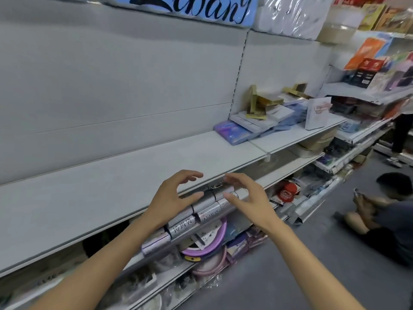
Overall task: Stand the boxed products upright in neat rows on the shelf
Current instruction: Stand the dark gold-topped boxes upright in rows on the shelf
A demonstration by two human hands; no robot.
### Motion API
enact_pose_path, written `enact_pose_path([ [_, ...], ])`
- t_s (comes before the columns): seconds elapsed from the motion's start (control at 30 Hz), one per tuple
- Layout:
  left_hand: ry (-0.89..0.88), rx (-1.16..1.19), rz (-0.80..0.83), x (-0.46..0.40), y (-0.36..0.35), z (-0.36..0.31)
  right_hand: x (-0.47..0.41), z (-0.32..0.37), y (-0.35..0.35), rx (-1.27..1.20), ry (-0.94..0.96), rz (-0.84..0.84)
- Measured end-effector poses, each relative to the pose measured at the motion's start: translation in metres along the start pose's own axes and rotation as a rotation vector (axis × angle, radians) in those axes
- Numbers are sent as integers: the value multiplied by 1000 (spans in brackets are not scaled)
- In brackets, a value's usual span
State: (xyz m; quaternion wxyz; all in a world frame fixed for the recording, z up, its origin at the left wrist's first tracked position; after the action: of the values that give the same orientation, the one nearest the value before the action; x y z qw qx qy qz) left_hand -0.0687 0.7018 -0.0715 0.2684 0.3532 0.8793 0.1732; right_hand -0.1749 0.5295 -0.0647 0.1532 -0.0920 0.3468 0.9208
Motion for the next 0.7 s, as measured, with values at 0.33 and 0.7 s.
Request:
enact_pose_path([
  [0.33,0,0,29,-110,-71,12,-47,-99,66,6,-52,-16],
  [0.7,5,80,-79,-307,-106,55,-185,-204,158,17,-92,-111],
])
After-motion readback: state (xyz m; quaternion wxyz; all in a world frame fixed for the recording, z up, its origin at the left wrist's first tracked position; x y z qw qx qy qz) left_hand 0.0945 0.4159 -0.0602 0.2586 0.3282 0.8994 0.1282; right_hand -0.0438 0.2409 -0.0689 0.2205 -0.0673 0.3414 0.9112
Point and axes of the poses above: each hand's wrist, its own x-axis away from the middle knuckle, its own y-axis out of the back of the hand, z = x × y, the point moved 10 cm from there along -x, towards the middle knuckle, and after that the axes turned 4 degrees about z, right-handed, at the moved point
